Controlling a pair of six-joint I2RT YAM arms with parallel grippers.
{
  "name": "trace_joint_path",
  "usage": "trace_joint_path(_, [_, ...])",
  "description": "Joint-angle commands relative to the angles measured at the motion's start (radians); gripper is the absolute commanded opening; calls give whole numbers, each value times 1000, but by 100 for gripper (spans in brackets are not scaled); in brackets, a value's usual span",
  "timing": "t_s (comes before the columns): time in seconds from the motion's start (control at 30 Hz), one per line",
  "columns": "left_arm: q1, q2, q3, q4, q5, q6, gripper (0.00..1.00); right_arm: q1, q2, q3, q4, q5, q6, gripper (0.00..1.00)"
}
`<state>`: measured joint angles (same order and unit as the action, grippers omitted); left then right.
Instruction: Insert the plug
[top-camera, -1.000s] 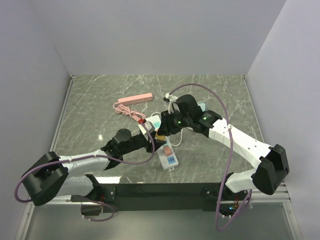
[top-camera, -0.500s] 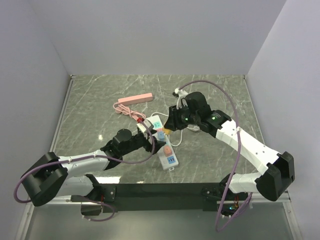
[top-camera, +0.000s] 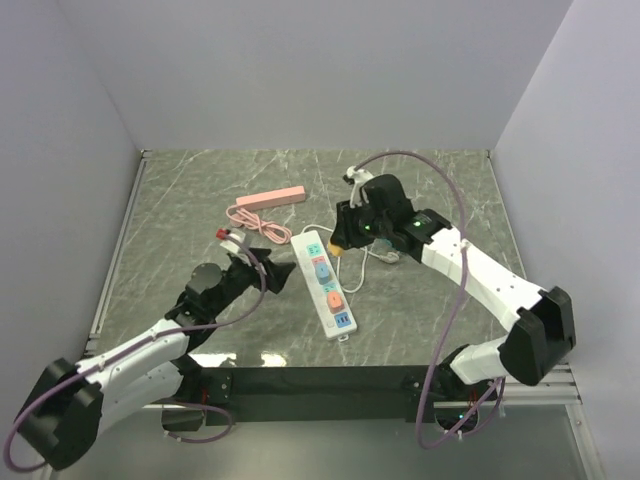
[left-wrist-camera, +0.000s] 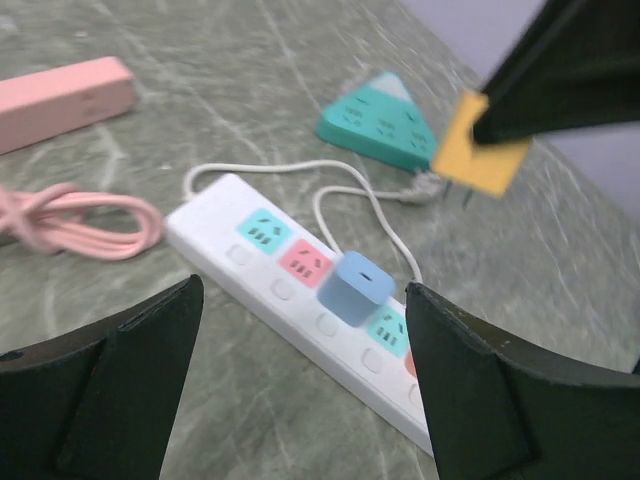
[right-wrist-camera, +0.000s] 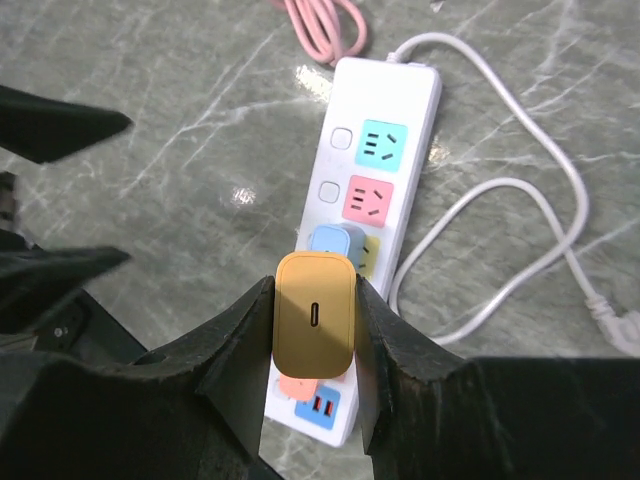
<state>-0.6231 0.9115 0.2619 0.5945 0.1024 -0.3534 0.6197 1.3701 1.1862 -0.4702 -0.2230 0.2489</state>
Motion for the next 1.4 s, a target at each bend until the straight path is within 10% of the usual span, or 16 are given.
trace_joint_path(0.0, [68, -77, -23, -56, -58, -94, 88, 51, 58, 36, 68, 51, 19, 0])
trace_joint_path(0.3, [140, -85, -52, -50, -6, -145, 88, 118, 170, 61, 171, 159, 24, 0])
trace_joint_path(0.67, [172, -54, -56, -33, 14, -150, 88, 126, 421, 415, -88, 264, -33, 0])
trace_joint_path(1.37, [221, 32, -73, 50, 34, -145, 88, 43, 610, 596, -258, 114, -51, 0])
